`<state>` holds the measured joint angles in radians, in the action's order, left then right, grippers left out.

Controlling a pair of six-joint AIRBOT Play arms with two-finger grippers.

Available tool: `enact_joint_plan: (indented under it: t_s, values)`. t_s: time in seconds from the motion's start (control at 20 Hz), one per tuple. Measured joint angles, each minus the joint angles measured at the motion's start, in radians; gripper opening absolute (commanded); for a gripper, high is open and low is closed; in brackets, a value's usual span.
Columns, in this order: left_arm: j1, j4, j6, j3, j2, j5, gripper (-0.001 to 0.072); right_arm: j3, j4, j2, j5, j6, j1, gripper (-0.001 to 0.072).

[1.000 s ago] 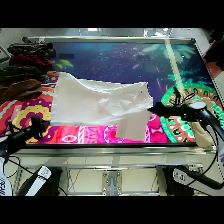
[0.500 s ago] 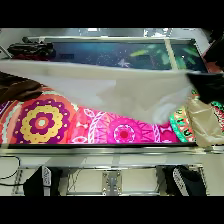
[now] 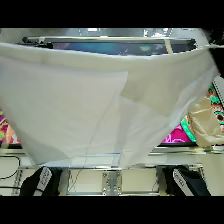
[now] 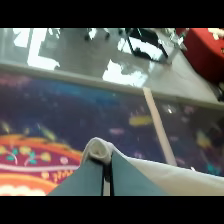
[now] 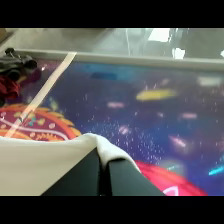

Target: Fold the shirts.

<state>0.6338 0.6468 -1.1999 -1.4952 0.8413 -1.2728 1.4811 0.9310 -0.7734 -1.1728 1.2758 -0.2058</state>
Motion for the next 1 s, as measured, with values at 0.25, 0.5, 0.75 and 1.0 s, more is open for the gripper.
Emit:
enact_joint_plan:
  t_s: [0.25, 0.5, 0.75, 1.0]
  values:
    - [-0.352, 0.468, -0.157, 0.145, 0.297, 0.198, 0.0011, -0.088, 0.013, -0.380, 0.041, -0.048, 0.079, 0.0015]
    - [-0.459, 0.698, -0.314, 0.044, 0.640, 0.472, 0.0012, -0.049, -0.022, -0.768, 0.226, -0.070, 0.122, 0.0016]
    - [-0.507, 0.774, -0.350, -0.098, 0.829, 0.531, 0.0012, 0.079, -0.037, -0.962, 0.306, -0.074, 0.130, 0.0016]
    - [-0.523, 0.878, -0.362, -0.123, 0.874, 0.389, 0.0011, 0.118, -0.001, -1.001, 0.185, -0.068, 0.150, 0.0016]
